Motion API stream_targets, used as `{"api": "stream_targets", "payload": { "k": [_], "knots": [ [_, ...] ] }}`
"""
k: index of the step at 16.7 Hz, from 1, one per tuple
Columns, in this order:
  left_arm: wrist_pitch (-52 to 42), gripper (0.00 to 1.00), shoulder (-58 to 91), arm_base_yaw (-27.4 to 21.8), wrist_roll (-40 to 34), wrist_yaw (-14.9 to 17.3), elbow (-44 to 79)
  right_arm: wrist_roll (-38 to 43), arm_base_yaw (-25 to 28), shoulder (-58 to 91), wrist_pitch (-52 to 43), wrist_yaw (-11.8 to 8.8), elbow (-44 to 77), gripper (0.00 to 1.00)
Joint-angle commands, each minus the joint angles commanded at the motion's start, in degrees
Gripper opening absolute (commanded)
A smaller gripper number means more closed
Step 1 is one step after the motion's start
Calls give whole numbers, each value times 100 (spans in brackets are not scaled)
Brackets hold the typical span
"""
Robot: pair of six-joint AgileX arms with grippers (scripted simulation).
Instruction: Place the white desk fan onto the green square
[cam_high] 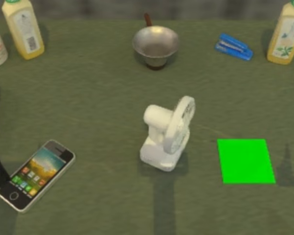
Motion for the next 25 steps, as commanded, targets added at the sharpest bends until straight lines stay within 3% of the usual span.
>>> {"api": "stream_targets", "payload": {
  "k": [5,12,25],
  "knots": [
    [0,100,0,0,0,0,0,44,93,290,-232,0,141,100],
    [0,100,0,0,0,0,0,610,735,2322,-1801,59,1746,100],
    [0,100,0,0,0,0,0,3508,2555,7410,-5247,65,8678,100]
  ]
}}
